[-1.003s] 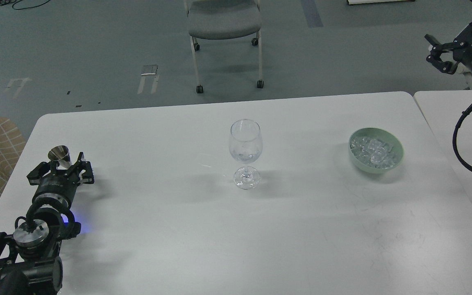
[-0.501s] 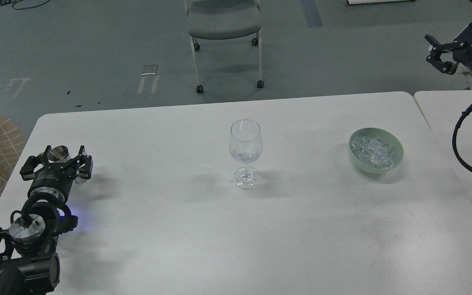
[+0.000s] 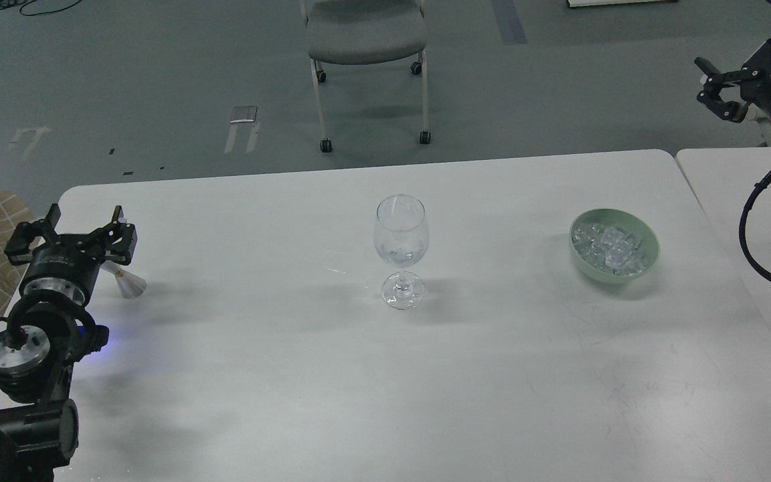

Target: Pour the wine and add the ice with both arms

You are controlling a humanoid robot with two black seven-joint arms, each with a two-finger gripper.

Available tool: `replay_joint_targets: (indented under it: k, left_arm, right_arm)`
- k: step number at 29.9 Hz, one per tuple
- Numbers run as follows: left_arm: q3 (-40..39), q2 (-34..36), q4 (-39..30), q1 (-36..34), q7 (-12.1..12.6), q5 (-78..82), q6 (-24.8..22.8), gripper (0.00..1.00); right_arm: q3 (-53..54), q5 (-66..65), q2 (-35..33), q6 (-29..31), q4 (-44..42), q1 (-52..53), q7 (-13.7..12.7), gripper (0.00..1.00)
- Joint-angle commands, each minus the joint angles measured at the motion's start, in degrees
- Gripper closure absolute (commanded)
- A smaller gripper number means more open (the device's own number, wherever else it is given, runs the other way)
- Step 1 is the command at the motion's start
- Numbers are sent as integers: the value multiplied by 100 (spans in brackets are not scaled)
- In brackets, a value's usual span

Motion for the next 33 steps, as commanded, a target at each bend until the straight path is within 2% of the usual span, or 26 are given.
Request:
replay_joint_targets:
  k: [1, 3, 6, 8, 18, 25, 28, 29, 30, 33]
  left_arm:
    - [13, 188, -290, -17, -5, 8, 322, 12]
    - [57, 302, -387, -70, -4, 35, 454, 9]
    - [92, 416, -414, -140, 127, 52, 402, 3]
    - [136, 460, -422, -228, 136, 61, 367, 3]
    - [1304, 1259, -554, -1185, 136, 88, -37, 2]
    - [1498, 1594, -528, -1380, 154, 96, -134, 3]
    - [1525, 1594, -554, -1345, 364, 105, -370, 2]
    - [1525, 1594, -554, -1345, 565, 105, -615, 3]
    - [1525, 1586, -546, -1353, 663, 114, -861, 3]
    - [1516, 1550, -554, -1353, 646, 288, -995, 3]
  right_arm:
    - [46, 8, -9, 9, 9, 9, 0, 0]
    - [64, 17, -9, 9, 18, 9, 0, 0]
    - [108, 26, 18, 9, 44, 9, 8, 0]
    - [169, 26, 18, 9, 79, 9, 8, 0]
    - [459, 61, -8, -9, 501, 0, 0, 0]
    - [714, 70, -26, 0, 510, -79, 0, 0]
    - [714, 70, -44, 9, 510, -79, 0, 0]
    - [723, 70, -52, 18, 510, -79, 0, 0]
    - [723, 70, -52, 18, 510, -79, 0, 0]
    - [715, 61, -79, 53, 624, -79, -9, 0]
